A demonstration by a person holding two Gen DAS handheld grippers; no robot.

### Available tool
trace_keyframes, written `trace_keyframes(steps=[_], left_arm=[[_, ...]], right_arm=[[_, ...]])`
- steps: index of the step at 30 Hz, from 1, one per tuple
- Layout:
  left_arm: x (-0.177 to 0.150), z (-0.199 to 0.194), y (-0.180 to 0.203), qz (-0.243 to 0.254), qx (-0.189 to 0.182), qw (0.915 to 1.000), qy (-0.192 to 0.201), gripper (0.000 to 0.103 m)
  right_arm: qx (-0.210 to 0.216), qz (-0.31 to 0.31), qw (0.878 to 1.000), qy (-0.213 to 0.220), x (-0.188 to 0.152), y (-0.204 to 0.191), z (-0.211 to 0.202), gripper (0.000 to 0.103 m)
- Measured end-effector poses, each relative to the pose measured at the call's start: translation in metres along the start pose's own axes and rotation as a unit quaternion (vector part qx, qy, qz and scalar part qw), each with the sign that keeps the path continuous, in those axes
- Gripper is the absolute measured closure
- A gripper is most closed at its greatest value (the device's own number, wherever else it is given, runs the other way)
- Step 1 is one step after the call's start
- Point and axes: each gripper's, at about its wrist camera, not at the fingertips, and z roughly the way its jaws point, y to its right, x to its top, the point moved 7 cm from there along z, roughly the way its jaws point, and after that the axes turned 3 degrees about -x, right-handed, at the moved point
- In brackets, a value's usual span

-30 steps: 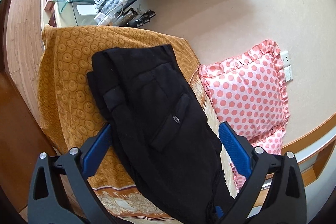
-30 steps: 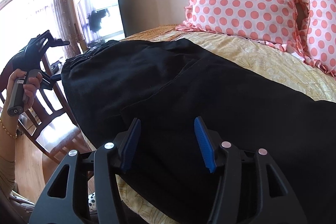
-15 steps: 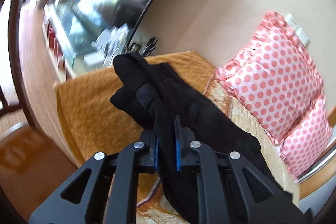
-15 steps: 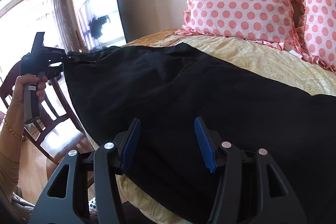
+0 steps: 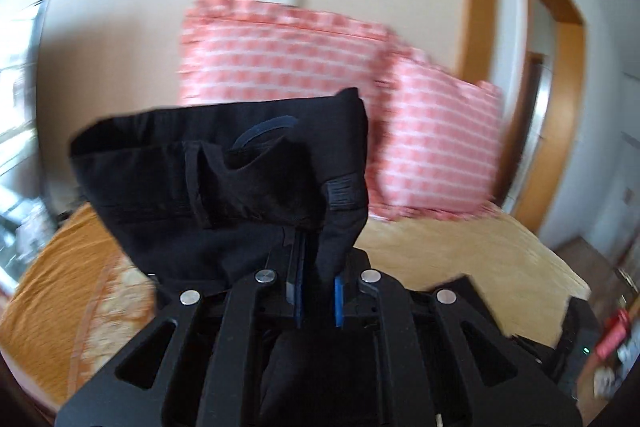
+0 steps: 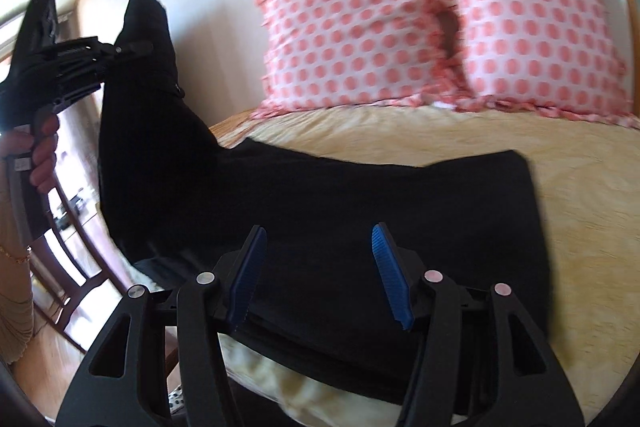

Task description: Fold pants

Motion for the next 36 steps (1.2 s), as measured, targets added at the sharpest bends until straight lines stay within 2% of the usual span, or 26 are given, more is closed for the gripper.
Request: trace_keyframes(steps=[3, 5, 8, 9, 10, 14, 17, 19, 22, 25, 28, 29, 31, 33, 36], left_arm=[[-0.024, 0.021, 0.067, 0.033, -0.082, 0.9959, -0.019, 0.093], [-0.053, 0.039, 0.099, 0.055, -0.114, 0.9908, -0.046, 0.093], [-0.114, 0.079, 0.130, 0.084, -0.134, 0.9784, -0.133, 0.094], [-0.136, 0.093, 0.132, 0.073, -0.145, 0.9721, -0.169, 0.094], [-0.145, 0.098, 0.132, 0.058, -0.156, 0.9687, -0.185, 0.094], [-0.130, 0.092, 0.131, 0.054, -0.150, 0.9751, -0.154, 0.094], [-0.114, 0.076, 0.138, 0.039, -0.163, 0.9785, -0.120, 0.094], [-0.107, 0.068, 0.148, 0.049, -0.169, 0.9793, -0.100, 0.094], [-0.125, 0.070, 0.169, 0.061, -0.190, 0.9718, -0.125, 0.094], [-0.161, 0.082, 0.175, 0.090, -0.185, 0.9647, -0.165, 0.094], [-0.168, 0.083, 0.170, 0.077, -0.191, 0.9640, -0.168, 0.090], [-0.165, 0.080, 0.168, 0.070, -0.197, 0.9632, -0.168, 0.084], [-0.160, 0.069, 0.161, 0.049, -0.224, 0.9578, -0.174, 0.062], [-0.153, 0.057, 0.148, 0.036, -0.226, 0.9602, -0.160, 0.016], [-0.134, 0.037, 0.114, 0.042, -0.161, 0.9801, -0.108, 0.014]], right_arm=[[-0.043, 0.024, 0.999, 0.012, -0.004, 0.032, -0.017, 0.043], [-0.078, 0.044, 0.996, 0.012, -0.010, 0.060, -0.028, 0.043], [-0.112, 0.066, 0.991, 0.004, -0.020, 0.088, -0.038, 0.043], [-0.124, 0.072, 0.990, 0.001, -0.024, 0.098, -0.042, 0.043], [-0.132, 0.076, 0.988, 0.000, -0.027, 0.104, -0.045, 0.043], [-0.154, 0.085, 0.984, 0.000, -0.034, 0.121, -0.054, 0.043], [-0.154, 0.093, 0.984, 0.007, -0.034, 0.126, -0.056, 0.043], [-0.153, 0.092, 0.984, 0.012, -0.033, 0.124, -0.056, 0.043], [-0.156, 0.091, 0.983, 0.010, -0.034, 0.125, -0.054, 0.041], [-0.163, 0.093, 0.982, 0.009, -0.034, 0.129, -0.054, 0.041], [-0.169, 0.088, 0.981, 0.024, -0.025, 0.128, -0.061, 0.041], [-0.171, 0.084, 0.981, 0.035, -0.020, 0.127, -0.066, 0.041], [-0.174, 0.067, 0.980, 0.064, -0.004, 0.121, -0.075, 0.041], [-0.163, 0.052, 0.982, 0.078, 0.009, 0.114, -0.077, 0.041], [-0.118, 0.023, 0.990, 0.072, 0.028, 0.092, -0.063, 0.041]])
